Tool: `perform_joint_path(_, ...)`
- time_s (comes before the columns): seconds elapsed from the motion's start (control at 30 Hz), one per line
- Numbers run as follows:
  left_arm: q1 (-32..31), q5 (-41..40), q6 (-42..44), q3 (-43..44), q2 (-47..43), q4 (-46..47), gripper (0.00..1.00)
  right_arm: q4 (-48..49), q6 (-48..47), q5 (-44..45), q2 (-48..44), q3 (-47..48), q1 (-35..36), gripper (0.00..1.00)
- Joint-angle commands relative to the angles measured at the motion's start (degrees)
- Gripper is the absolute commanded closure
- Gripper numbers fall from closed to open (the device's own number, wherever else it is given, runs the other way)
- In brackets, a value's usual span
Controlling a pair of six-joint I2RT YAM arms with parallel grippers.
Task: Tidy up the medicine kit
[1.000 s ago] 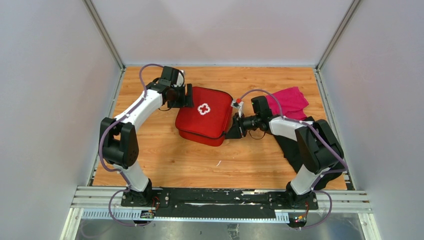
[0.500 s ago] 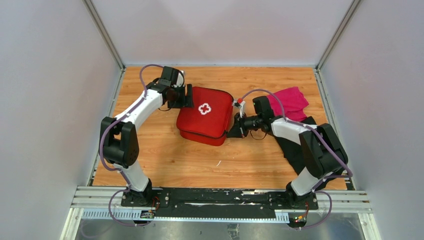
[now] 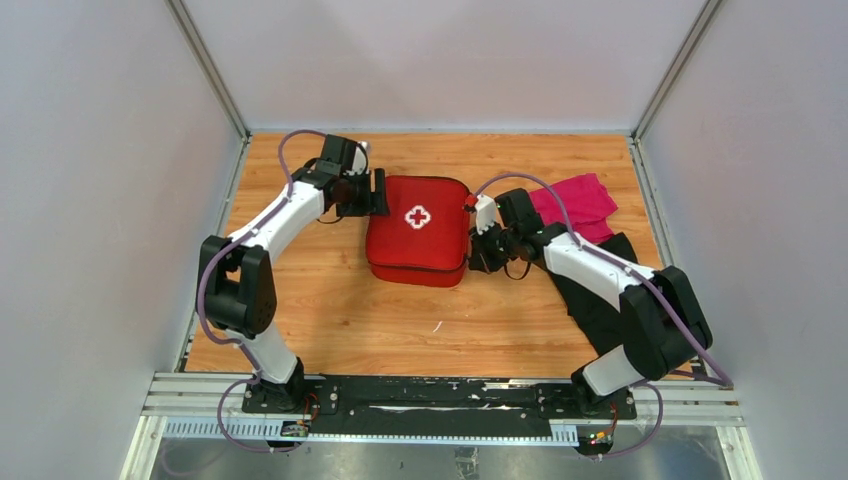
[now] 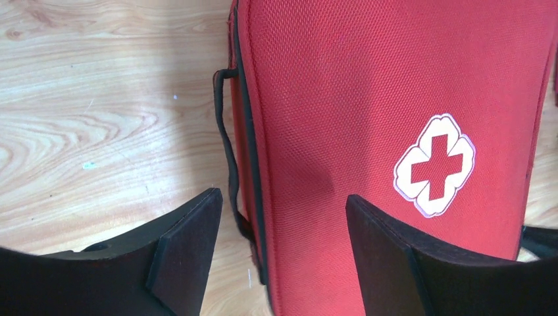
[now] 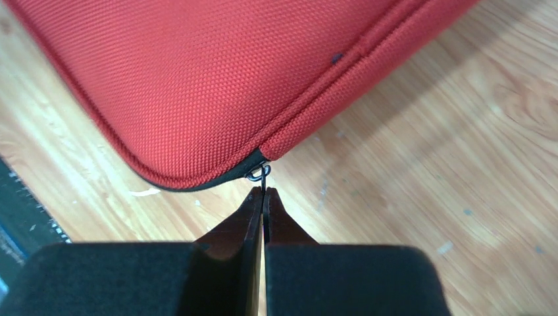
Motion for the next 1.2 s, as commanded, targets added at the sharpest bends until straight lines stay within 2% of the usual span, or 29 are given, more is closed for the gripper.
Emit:
perform_joint_path(0.0, 0.29, 1.70, 0.21, -6.80, -9.06, 9.70, 0.25, -7.43, -0.59, 13.25, -2.64, -0.31, -0.01, 1.00)
perform_joint_path(0.1, -1.92, 0.45, 2.09, -12.51, -17.36, 16.86, 0.21, -7.43, -0.06, 13.86, -4.96, -1.53, -0.01, 1.00)
perform_joint_path(0.23, -10.15, -5.34, 12.48, -19.22, -25.60, 21.87, 0.20, -8.87, -1.53, 15.40, -5.86, -1.46, -0.10, 1.00)
perform_joint_path(0.37, -17.05, -3.09, 22.57, -28.92, -31.82, 30.85, 0.19, -10.81, -3.57, 16.47, -5.55, -0.07, -0.47, 1.00)
perform_joint_path(0.47, -21.41, -1.58, 31.64, -31.94, -33.76, 31.90, 0.19, -11.26, -4.14, 15.27, -5.55, 0.86, -0.46, 1.00)
perform_joint_path(0.57, -23.85, 3.60, 39.78, -32.72, -33.74, 29.40, 0.21, -10.75, -4.20, 13.87, -5.76, 0.69, -0.47, 1.00)
perform_joint_path(0.7, -27.09, 2.25, 49.32, -34.87, -32.95, 28.60, 0.22, -9.56, -3.91, 12.16, -6.50, -0.64, -0.51, 1.00)
perform_joint_path(0.87, -30.32, -1.89, 49.72, -34.87, -28.73, 28.49, 0.23, -8.15, -2.37, 10.25, -7.01, -1.49, -0.45, 1.00)
perform_joint_path(1.07, -35.72, -14.17, 47.39, -32.77, -21.90, 27.36, 0.21, -8.55, -1.81, 10.44, -7.64, -2.26, -0.47, 1.00)
perform_joint_path(1.17, -36.13, -19.46, 43.03, -33.23, -20.46, 29.38, 0.24, -9.61, -1.01, 9.95, -8.20, -2.61, -0.50, 1.00)
